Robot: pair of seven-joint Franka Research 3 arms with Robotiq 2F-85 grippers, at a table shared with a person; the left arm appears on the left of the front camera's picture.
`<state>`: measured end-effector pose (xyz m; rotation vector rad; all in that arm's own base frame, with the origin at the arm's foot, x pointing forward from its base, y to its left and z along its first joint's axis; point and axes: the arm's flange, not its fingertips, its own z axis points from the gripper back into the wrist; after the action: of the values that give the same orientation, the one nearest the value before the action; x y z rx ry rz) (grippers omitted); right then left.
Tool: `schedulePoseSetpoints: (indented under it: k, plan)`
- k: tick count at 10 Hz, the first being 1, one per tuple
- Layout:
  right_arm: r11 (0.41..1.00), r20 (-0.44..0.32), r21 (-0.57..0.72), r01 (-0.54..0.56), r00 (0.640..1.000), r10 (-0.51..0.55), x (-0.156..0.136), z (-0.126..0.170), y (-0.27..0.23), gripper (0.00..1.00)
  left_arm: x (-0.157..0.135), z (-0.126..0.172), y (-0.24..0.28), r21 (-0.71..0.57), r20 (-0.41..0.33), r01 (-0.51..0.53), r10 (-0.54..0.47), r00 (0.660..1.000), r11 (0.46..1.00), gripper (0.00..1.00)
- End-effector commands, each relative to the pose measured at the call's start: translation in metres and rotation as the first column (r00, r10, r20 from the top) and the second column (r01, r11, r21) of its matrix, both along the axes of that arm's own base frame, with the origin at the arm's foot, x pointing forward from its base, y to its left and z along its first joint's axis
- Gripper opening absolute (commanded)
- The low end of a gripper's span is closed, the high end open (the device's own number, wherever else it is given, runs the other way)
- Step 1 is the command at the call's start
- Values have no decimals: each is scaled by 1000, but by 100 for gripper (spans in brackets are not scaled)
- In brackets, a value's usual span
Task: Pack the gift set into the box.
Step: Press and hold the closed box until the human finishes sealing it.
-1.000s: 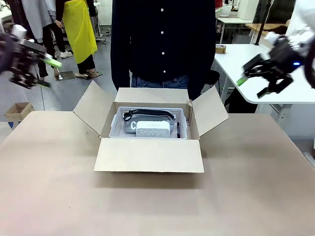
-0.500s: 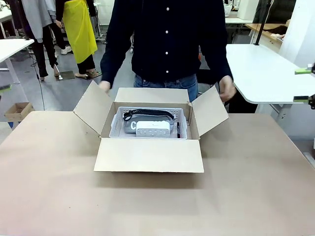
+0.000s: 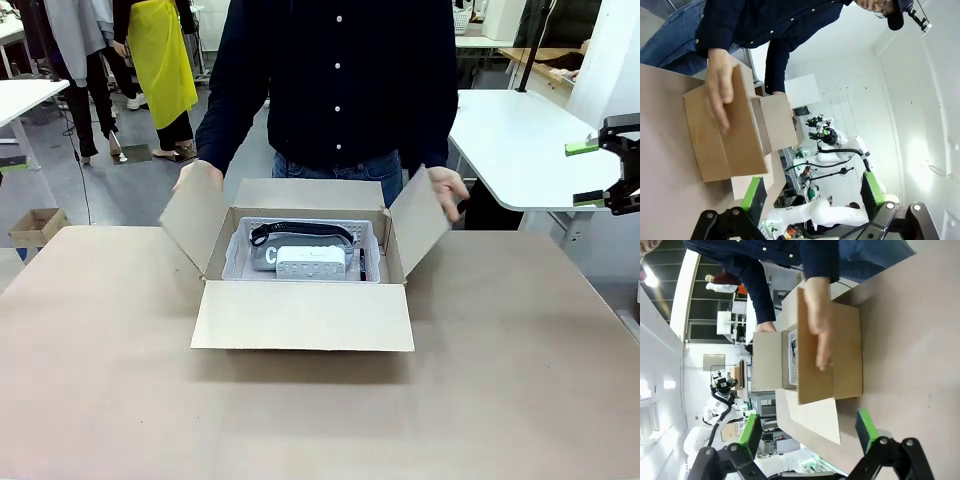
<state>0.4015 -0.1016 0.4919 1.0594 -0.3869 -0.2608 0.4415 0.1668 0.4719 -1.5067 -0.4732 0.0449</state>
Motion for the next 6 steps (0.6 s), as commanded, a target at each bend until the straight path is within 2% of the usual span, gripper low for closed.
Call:
schedulePoseSetpoints:
  k: [1, 6]
  plan:
    - [1000, -12, -6, 12, 1000, -12, -2, 3, -8, 100, -5, -5, 0, -3, -19, -1, 1, 1000, 1000, 100]
    - [1000, -12, -6, 12, 1000, -12, -2, 3, -8, 100, -5, -5, 0, -3, -19, -1, 1, 1000, 1000, 100]
